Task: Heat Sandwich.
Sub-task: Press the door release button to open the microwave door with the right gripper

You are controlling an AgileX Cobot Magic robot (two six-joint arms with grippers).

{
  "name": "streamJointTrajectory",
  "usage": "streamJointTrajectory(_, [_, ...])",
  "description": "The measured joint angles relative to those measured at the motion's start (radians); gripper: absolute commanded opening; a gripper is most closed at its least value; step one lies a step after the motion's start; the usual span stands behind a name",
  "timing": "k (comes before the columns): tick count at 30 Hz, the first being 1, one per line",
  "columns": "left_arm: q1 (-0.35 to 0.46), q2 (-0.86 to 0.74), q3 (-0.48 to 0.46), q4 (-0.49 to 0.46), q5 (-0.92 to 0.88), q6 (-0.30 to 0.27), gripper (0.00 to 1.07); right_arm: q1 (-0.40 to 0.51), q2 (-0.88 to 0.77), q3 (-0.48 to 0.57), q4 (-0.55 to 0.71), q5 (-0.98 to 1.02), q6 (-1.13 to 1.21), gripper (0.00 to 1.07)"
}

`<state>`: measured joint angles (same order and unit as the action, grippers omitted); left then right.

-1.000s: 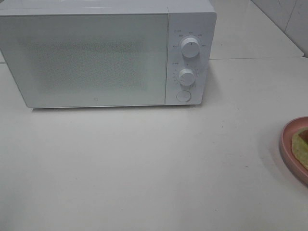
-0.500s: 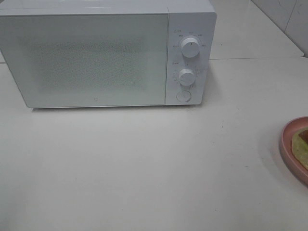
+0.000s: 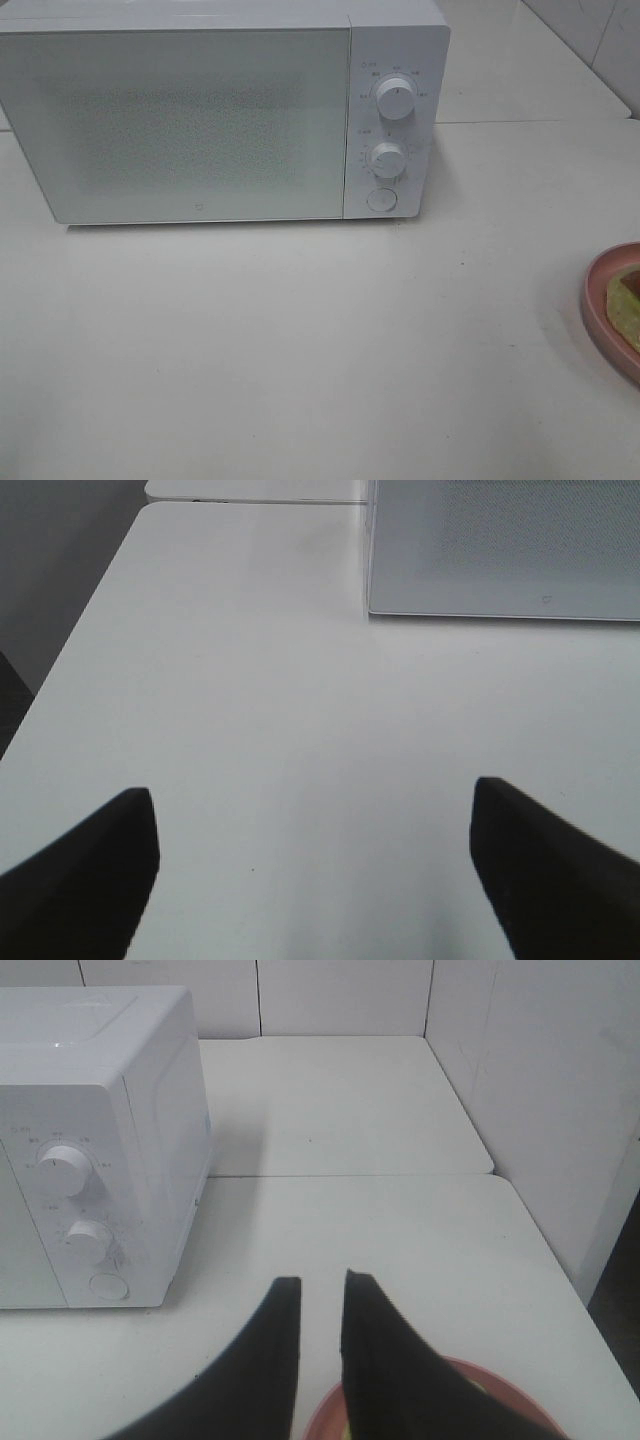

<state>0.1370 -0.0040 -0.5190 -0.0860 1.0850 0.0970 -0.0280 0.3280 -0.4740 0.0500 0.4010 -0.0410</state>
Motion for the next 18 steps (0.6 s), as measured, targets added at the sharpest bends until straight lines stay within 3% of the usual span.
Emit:
streamJointTrajectory(7, [0.0,0.0,0.0,0.0,0.0,0.0,0.81,0.011,0.138,0.011,0.002,-0.15,-0.026,0.15])
streamJointTrajectory(12, [0.0,0.0,0.0,0.0,0.0,0.0,0.81,0.1,0.271,0.011,0.002,-0.265,-0.047,0.12])
streamJointTrajectory(18, [0.0,0.0,0.0,0.0,0.0,0.0,0.81,0.223,0.45,0.011,0.005,-0.418,-0.048,0.0])
